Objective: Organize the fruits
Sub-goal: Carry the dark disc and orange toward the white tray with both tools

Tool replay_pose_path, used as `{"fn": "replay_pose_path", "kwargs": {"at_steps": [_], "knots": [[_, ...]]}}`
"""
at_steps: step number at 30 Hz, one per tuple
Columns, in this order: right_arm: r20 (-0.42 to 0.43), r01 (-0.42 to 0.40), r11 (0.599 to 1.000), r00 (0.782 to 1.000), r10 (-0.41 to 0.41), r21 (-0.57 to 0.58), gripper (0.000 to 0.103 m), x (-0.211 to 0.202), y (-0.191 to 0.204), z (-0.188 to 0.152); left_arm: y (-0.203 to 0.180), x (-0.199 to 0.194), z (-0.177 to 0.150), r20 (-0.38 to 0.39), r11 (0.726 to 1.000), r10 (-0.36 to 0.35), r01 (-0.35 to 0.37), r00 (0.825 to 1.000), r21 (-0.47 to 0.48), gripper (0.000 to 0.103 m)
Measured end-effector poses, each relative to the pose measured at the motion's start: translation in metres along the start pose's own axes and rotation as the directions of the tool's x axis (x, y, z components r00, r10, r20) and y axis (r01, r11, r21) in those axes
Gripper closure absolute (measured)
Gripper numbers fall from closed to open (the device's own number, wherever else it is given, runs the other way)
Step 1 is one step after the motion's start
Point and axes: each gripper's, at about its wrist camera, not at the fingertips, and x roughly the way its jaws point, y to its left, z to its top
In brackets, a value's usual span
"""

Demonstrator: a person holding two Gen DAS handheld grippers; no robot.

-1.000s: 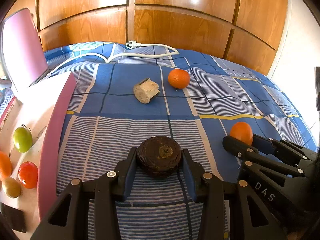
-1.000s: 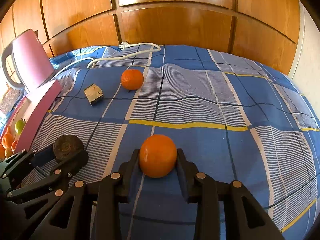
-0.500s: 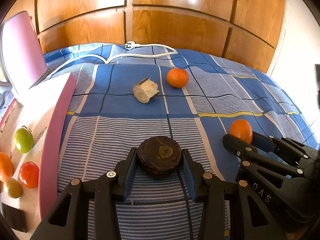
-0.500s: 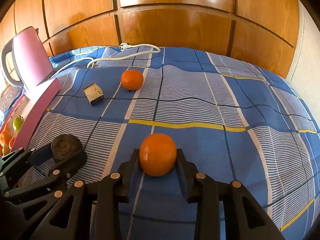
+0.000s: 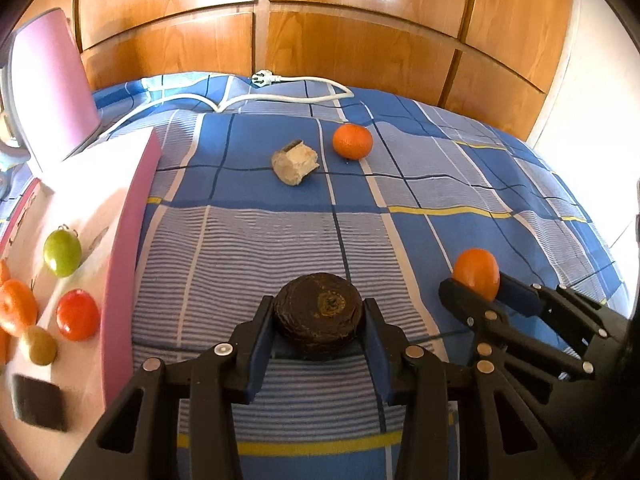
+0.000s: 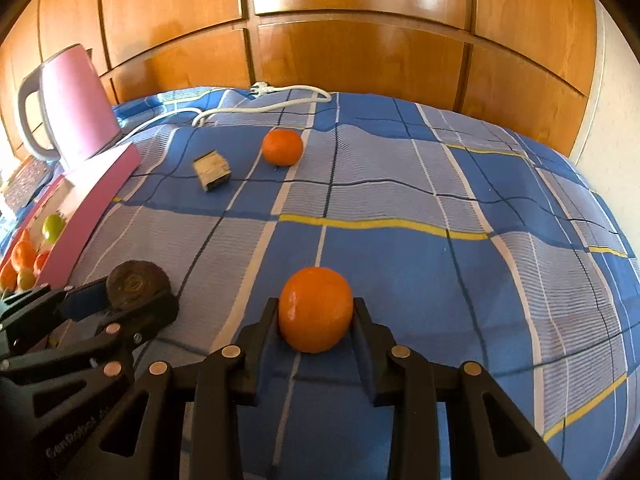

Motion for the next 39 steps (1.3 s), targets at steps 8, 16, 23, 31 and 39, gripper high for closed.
{"fn": "replay_pose_path", "kwargs": {"at_steps": [8,16,23,31,39], "knots": [[-0.02,-0.032,0.999,0.999,0.032,0.015,0.068,-0.012,0.007,-0.01,0.003,-0.01,-0.005,-0.01,1.0,-0.001,0.001,1.0,-0.01,0.061],[-0.038,-0.074,0.996,0.996,0.076,0.047,0.069,-0.019,0.008,-0.015,0.008,-0.021,-0.008,0.008,1.0,-0.003,0.003,1.0,-0.016,0.061],[-0.043,-0.099,0.992,0.994,0.102,0.073,0.069,-0.025,0.011,-0.015,0.01,-0.035,-0.006,0.041,1.0,-0.006,0.007,0.999,-0.019,0.061],[-0.014,-0.119,0.99,0.993,0.12,0.072,0.069,-0.039,0.019,-0.006,0.017,-0.053,-0.002,0.078,0.999,-0.005,0.009,0.997,-0.043,0.061],[0.015,-0.152,0.986,0.988,0.151,0.064,0.069,-0.05,0.029,0.003,0.026,-0.069,0.001,0.109,0.998,0.005,0.002,0.994,-0.065,0.061]]}}
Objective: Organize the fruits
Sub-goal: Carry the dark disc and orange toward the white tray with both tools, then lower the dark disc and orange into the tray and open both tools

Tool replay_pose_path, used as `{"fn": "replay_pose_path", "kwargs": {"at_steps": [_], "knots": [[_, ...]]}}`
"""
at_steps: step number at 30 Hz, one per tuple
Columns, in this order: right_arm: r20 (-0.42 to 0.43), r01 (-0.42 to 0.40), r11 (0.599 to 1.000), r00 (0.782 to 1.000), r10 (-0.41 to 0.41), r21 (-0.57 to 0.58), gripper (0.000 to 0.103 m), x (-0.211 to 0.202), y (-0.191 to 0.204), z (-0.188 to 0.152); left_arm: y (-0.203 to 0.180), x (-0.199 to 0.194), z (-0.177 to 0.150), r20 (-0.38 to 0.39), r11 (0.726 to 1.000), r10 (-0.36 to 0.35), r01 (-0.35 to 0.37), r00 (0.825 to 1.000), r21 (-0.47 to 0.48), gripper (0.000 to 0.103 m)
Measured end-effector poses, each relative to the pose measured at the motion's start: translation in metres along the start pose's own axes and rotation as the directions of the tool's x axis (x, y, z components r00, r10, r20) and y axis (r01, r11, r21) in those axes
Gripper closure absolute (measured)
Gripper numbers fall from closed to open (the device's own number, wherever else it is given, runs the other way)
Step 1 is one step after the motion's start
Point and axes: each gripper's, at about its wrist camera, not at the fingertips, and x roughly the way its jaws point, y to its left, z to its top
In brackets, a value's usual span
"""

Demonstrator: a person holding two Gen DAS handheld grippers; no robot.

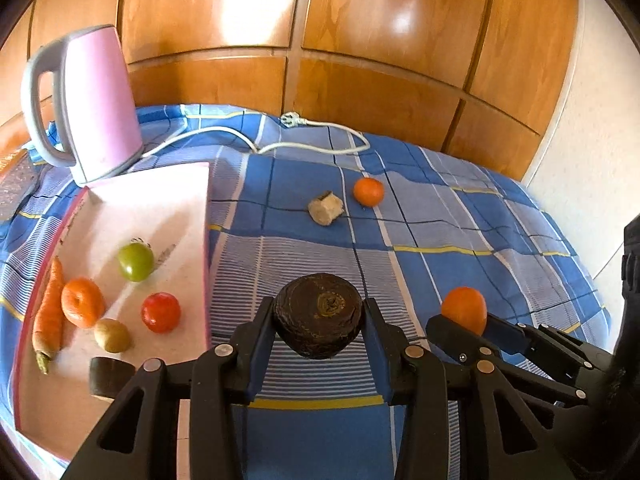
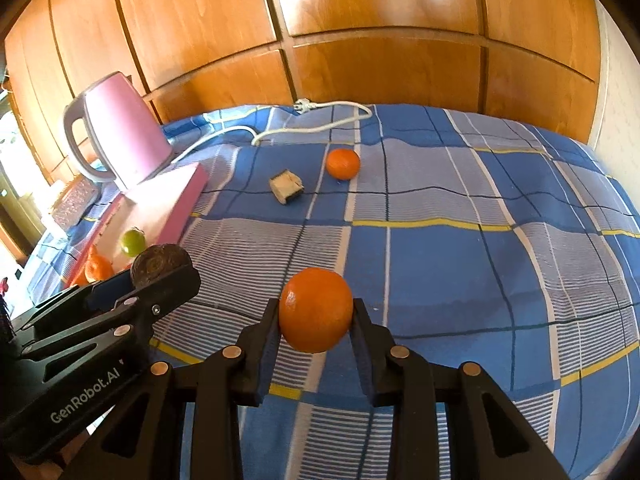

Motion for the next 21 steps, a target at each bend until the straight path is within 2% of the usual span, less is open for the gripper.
{"fn": "replay_pose_path", "kwargs": {"at_steps": [12,21], "knots": [[0.007,-0.024,1.0,1.0,0.024,0.004,0.069,-0.003,0.005,0.003,0.013,-0.019,0.004,0.05,1.0,0.022,-0.022,0.999,-0.019,0.061],[0.02,-0.055,0.996,0.998,0.056,-0.067,0.069,-0.001,0.028,0.016,0.033,-0.033,0.012,0.085,0.997,0.067,-0.063,0.994,-0.048,0.061]]}}
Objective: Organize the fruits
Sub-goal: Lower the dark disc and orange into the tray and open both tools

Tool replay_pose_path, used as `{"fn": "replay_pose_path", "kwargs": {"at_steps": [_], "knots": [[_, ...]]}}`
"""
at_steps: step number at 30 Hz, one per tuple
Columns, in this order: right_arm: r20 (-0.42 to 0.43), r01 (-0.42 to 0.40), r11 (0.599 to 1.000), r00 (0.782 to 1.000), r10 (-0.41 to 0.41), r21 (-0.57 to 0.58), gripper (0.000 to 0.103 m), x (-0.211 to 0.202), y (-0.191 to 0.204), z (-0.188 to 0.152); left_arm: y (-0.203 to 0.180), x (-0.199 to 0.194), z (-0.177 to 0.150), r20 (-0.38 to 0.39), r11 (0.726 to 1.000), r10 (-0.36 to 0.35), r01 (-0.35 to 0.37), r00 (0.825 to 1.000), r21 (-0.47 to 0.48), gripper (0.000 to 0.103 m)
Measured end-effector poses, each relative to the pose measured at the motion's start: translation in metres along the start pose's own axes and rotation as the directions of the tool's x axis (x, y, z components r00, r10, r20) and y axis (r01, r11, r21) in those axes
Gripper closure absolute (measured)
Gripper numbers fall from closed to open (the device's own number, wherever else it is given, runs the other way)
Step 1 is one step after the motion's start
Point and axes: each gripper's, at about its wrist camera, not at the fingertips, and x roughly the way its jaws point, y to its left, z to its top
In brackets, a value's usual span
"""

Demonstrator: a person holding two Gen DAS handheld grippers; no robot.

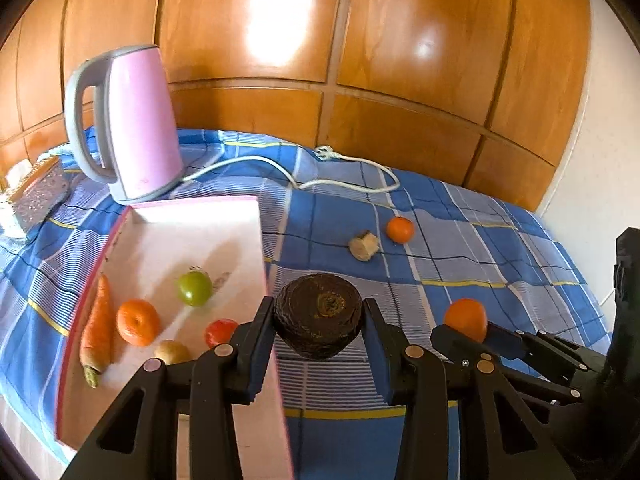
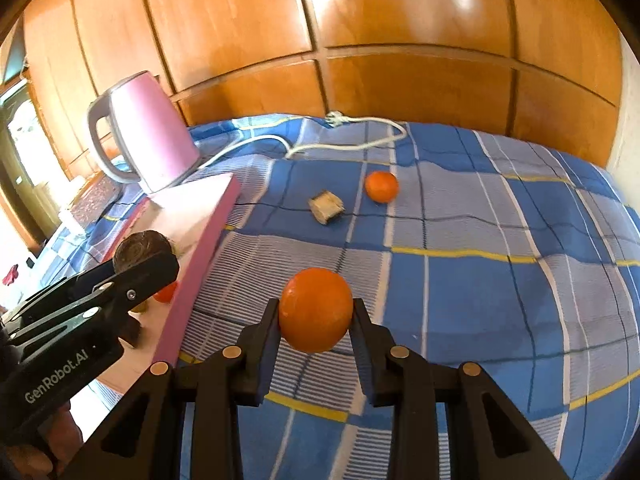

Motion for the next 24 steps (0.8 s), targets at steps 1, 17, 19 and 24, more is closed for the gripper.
{"fn": "replay_pose_path", "kwargs": {"at_steps": [1,17,19,24], "knots": [[0.001,-0.004,1.0,1.0,0.004,-0.01,0.069,0.001,0.003,0.001,0.003,-0.002,0.001,0.006,1.0,0.007,-0.007,1.0,-0.002,0.061],[-0.035,-0.12,0.984,0.993,0.116,-0.129,0.069,0.015,0.06,0.017,0.05,-0.01,0.009,0.01,0.992,0.11,-0.109,0.994,-0.057,0.061],[-0.039,-0.133,0.981,0.991,0.129,-0.142,0.069,0.017,0.067,0.018,0.055,-0.011,0.01,0.011,0.991,0.118,-0.117,0.993,-0.062,0.061],[-0.053,-0.164,0.974,0.986,0.157,-0.156,0.069,0.022,0.08,0.023,0.071,-0.011,0.011,0.006,0.986,0.149,-0.148,0.989,-0.082,0.06]]}}
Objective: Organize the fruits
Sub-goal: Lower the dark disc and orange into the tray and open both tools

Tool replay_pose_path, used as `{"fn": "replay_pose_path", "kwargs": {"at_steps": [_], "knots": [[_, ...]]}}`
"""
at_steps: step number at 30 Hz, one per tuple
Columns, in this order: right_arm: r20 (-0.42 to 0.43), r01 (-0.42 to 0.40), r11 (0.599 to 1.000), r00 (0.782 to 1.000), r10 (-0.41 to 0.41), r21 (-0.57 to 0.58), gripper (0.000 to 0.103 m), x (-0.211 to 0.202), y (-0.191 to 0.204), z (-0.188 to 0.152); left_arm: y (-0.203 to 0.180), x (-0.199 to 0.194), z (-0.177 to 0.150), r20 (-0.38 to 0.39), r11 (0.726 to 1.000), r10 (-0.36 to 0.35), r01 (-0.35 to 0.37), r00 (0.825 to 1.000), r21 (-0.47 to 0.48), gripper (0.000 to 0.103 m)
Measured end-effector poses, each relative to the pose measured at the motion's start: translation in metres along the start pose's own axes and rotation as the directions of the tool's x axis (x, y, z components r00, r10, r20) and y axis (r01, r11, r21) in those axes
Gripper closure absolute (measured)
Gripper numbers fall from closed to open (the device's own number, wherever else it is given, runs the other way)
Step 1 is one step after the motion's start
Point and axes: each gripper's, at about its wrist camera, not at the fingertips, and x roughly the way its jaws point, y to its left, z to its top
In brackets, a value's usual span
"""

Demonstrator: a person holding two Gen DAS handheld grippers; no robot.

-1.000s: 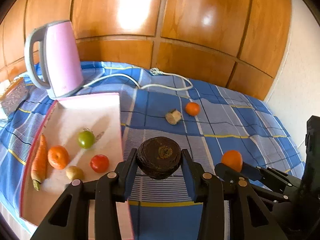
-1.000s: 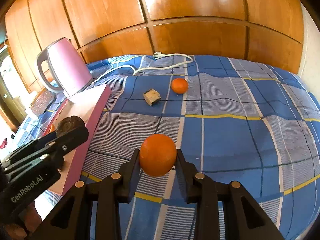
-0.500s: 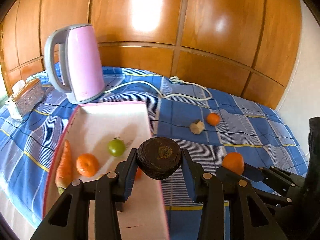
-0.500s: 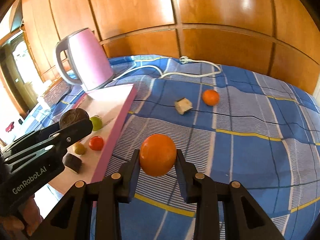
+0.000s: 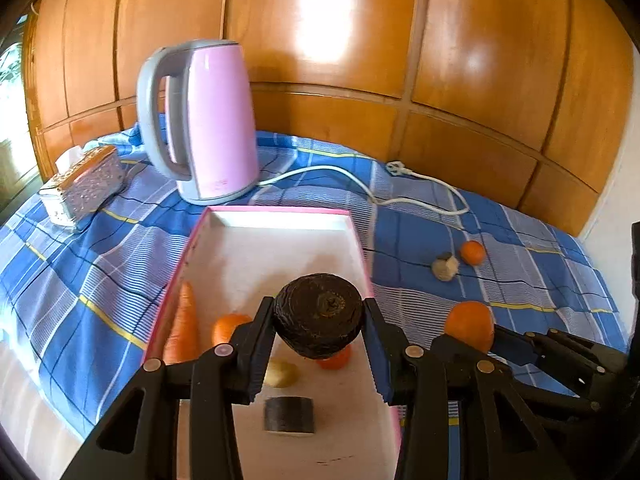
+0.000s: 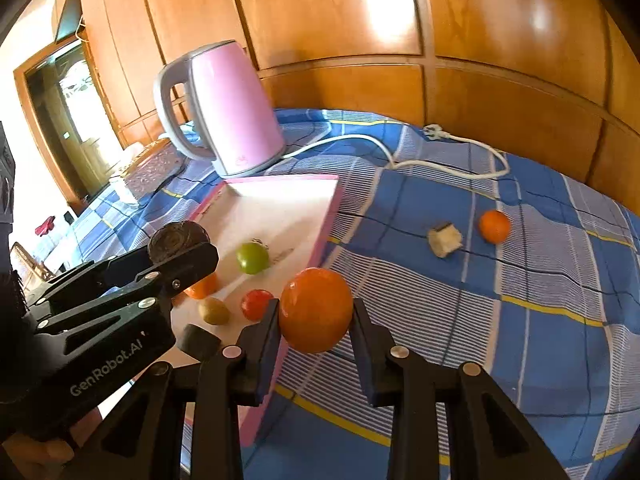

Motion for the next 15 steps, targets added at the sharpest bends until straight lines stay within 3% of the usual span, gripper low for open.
{"fn": "replay_pose_path", "kwargs": {"at_steps": [15], "knots": [[-0.072,-0.103,0.993,0.993,0.098,-0.057,0.069,0.042,0.044,0.028,0.058,0.017,0.017,-0.016,0.989,0.12,-0.121,0.993,-0.086,0.06]]}}
